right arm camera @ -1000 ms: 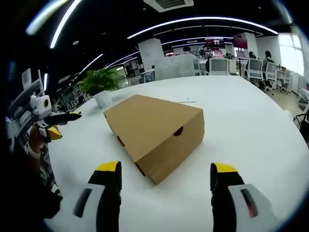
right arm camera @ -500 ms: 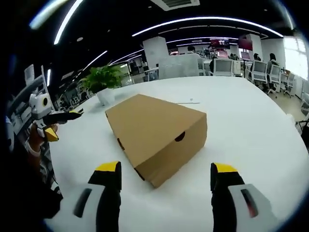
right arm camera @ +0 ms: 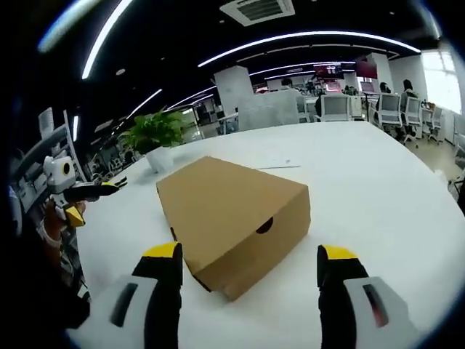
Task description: Operate the shoe box by opening the lid, removing the specified soft item, and placing it in the target area until the item is outside and the box remains undamaged.
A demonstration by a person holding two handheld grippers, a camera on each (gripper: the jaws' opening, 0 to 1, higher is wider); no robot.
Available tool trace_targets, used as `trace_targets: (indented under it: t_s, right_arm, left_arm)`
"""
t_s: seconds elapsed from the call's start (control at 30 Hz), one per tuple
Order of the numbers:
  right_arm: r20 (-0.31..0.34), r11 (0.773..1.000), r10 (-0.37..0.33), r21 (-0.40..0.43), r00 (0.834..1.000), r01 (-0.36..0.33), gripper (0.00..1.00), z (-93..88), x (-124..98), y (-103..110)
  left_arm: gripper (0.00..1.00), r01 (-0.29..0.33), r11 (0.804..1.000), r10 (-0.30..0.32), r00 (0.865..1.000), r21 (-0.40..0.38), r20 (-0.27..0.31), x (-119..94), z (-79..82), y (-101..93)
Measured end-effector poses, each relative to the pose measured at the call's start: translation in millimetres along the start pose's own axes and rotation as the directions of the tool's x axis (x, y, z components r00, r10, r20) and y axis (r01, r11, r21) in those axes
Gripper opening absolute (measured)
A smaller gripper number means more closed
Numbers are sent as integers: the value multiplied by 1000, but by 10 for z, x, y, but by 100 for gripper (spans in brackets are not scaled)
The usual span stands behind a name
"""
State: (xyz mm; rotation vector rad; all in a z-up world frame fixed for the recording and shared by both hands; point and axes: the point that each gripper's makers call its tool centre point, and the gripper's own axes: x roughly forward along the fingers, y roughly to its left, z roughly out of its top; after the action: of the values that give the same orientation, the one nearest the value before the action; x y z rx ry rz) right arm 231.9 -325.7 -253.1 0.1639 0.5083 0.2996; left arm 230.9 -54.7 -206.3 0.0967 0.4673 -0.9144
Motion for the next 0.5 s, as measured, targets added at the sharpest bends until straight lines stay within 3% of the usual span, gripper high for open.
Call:
trace_targets:
  t_s: [0.37, 0.5]
  right_arm:
    - [-22, 1000, -14, 22, 1000, 14, 78, -29, 83, -53]
    - [-16, 1000, -22, -13, 1000, 22, 78, -9, 111, -71]
  left_arm:
    - [97, 11, 1000, -11, 1000, 12, -1, 20, 0, -20]
    - [97, 13, 1000, -13, 1000, 19, -6, 17, -15, -28]
